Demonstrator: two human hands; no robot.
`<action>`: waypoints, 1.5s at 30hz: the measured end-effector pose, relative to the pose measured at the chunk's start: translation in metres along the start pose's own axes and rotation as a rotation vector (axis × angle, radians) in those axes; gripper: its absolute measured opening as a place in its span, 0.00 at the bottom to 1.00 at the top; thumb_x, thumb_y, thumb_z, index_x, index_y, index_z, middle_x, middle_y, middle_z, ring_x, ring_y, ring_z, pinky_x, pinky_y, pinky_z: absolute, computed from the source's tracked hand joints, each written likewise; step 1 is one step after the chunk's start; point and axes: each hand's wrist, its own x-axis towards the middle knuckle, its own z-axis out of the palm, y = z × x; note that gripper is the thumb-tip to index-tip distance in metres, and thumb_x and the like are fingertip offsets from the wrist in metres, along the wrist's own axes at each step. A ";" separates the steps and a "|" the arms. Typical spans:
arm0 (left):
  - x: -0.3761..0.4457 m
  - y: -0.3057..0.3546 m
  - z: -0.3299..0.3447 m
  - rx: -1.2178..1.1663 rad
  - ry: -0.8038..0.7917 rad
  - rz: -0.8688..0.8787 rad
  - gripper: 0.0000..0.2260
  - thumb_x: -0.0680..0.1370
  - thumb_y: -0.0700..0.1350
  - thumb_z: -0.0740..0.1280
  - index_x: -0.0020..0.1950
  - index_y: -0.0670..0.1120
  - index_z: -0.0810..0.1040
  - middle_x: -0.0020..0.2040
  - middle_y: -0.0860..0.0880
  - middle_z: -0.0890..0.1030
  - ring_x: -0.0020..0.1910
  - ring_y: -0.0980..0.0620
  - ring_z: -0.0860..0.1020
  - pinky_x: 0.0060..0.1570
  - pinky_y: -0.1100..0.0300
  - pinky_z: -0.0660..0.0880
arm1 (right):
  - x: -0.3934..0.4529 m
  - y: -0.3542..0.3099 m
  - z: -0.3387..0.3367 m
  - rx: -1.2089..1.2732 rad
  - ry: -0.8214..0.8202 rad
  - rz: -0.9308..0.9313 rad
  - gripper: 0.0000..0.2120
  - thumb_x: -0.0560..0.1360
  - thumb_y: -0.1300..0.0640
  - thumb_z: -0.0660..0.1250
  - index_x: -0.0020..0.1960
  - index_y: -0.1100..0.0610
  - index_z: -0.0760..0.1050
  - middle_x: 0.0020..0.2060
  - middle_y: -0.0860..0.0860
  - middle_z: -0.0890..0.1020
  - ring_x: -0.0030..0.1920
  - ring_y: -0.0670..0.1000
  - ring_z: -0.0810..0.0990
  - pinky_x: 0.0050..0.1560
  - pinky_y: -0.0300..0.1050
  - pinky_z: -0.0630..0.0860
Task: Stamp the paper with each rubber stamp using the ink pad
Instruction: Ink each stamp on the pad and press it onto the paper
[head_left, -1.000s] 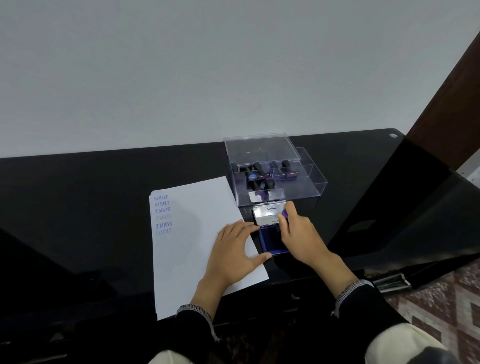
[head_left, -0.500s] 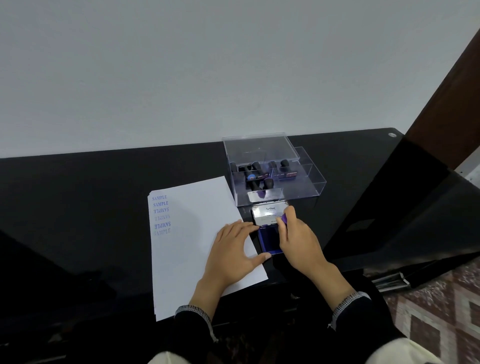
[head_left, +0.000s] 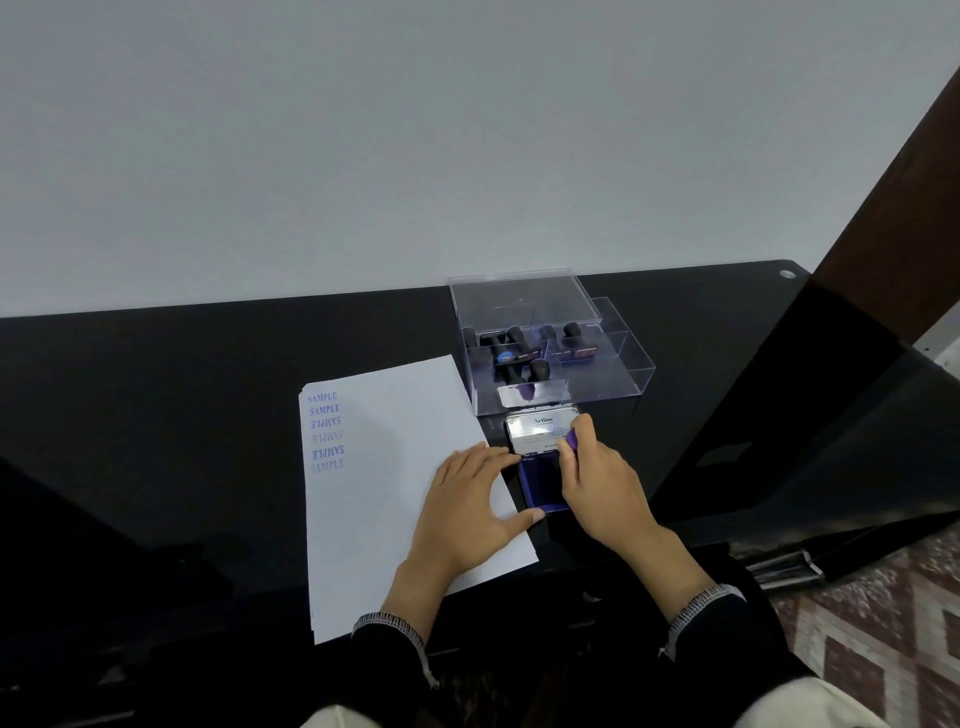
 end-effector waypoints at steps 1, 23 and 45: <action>0.000 0.000 0.000 0.000 -0.005 -0.002 0.30 0.73 0.68 0.64 0.73 0.59 0.65 0.73 0.60 0.65 0.74 0.59 0.57 0.70 0.65 0.43 | 0.003 -0.001 -0.002 -0.001 -0.013 -0.007 0.05 0.82 0.53 0.53 0.49 0.52 0.60 0.31 0.48 0.74 0.28 0.47 0.73 0.26 0.41 0.67; 0.000 0.000 0.000 -0.005 -0.007 -0.006 0.30 0.73 0.68 0.64 0.72 0.59 0.65 0.72 0.60 0.66 0.74 0.60 0.57 0.71 0.64 0.44 | -0.001 -0.002 0.000 0.019 0.020 -0.041 0.05 0.82 0.53 0.53 0.48 0.52 0.61 0.31 0.46 0.72 0.29 0.46 0.72 0.32 0.38 0.63; -0.011 0.006 -0.031 -0.693 0.734 -0.301 0.06 0.80 0.40 0.64 0.46 0.48 0.79 0.44 0.57 0.82 0.48 0.62 0.79 0.50 0.75 0.71 | -0.003 -0.058 -0.006 1.089 0.286 0.399 0.02 0.80 0.59 0.61 0.50 0.53 0.69 0.38 0.52 0.81 0.36 0.46 0.79 0.38 0.36 0.77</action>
